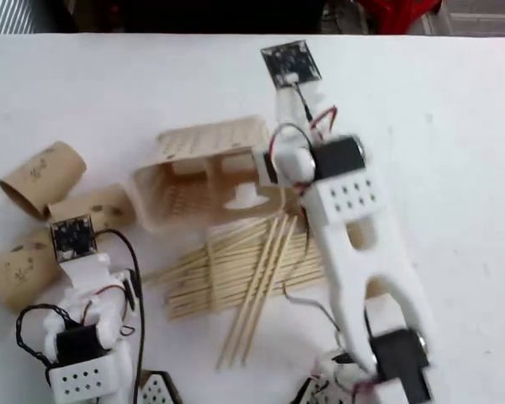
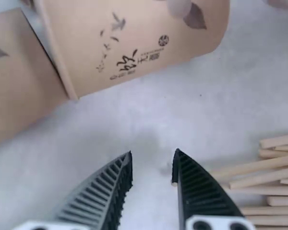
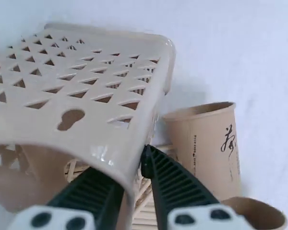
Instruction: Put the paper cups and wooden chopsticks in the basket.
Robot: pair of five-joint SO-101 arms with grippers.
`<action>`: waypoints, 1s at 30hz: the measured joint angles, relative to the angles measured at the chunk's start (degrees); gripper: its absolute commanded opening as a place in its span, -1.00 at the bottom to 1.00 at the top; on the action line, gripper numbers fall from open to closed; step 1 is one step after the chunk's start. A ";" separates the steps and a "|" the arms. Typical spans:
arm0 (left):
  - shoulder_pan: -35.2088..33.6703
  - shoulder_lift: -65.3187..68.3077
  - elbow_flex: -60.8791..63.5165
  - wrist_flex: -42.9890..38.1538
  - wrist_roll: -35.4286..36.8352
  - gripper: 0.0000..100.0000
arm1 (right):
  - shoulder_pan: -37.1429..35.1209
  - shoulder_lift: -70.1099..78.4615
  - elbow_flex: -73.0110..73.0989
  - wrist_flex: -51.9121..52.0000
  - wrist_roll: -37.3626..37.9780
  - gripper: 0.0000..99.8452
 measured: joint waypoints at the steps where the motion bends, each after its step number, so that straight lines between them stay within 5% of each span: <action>1: 0.00 0.00 0.00 0.00 0.00 -0.69 | -0.26 2.29 -2.99 2.37 -0.62 -0.97; 9: 0.00 0.00 0.00 0.00 0.00 -0.69 | -0.88 15.21 -26.55 13.98 -4.66 -0.97; 30: 0.00 0.00 0.00 0.00 0.00 -0.69 | 3.34 37.80 -50.46 9.05 -13.71 -0.97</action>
